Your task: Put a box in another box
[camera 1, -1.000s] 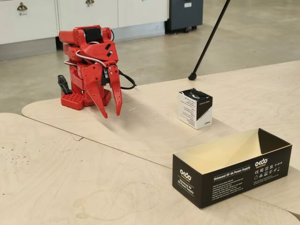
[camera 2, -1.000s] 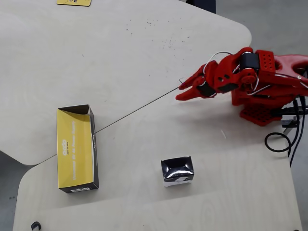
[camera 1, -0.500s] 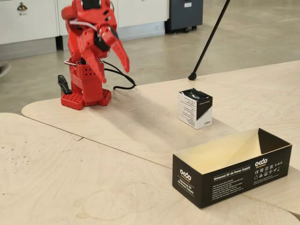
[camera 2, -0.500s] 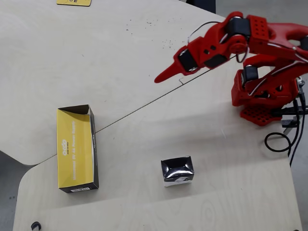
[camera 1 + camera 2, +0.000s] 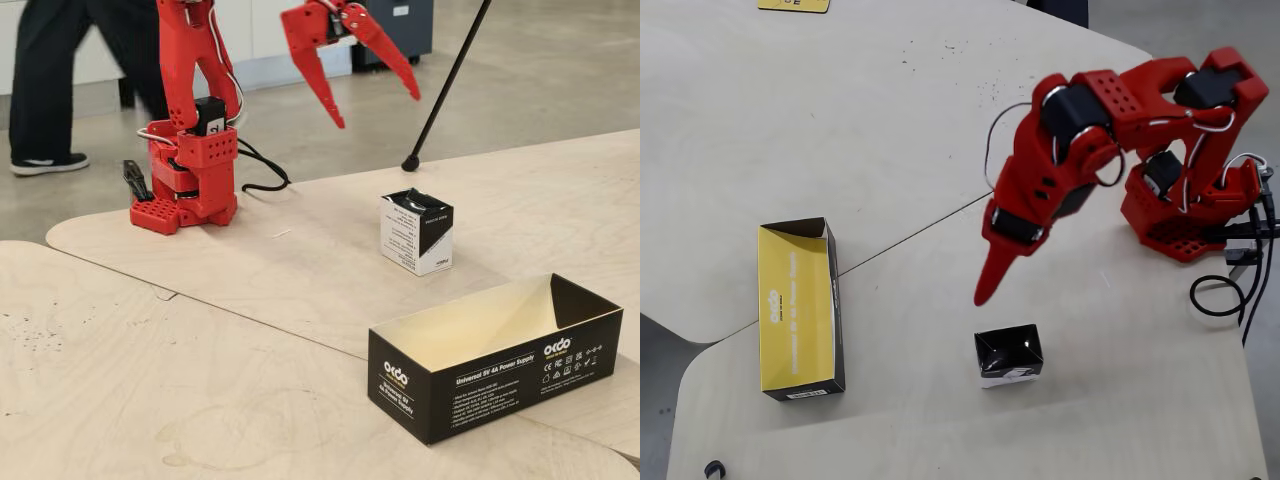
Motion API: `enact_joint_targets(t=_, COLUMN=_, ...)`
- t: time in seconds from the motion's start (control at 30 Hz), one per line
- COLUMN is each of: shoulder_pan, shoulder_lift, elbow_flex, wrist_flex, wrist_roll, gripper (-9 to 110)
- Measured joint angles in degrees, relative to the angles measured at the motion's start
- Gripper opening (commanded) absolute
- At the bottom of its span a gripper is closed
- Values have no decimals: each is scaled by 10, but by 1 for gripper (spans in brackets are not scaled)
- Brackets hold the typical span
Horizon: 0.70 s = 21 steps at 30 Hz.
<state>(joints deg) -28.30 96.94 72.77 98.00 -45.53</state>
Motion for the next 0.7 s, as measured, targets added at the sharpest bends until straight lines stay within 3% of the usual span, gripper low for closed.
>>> enact_joint_targets(t=0.33, shoulder_pan=-86, shoulder_lift=-95, elbow_flex=5, wrist_flex=-27, wrist_roll=-35, gripper=49)
enact_joint_targets(t=0.7, shoulder_pan=-90, shoulder_lift=-129, elbow_flex=68, wrist_flex=-88, wrist_roll=-104, gripper=49)
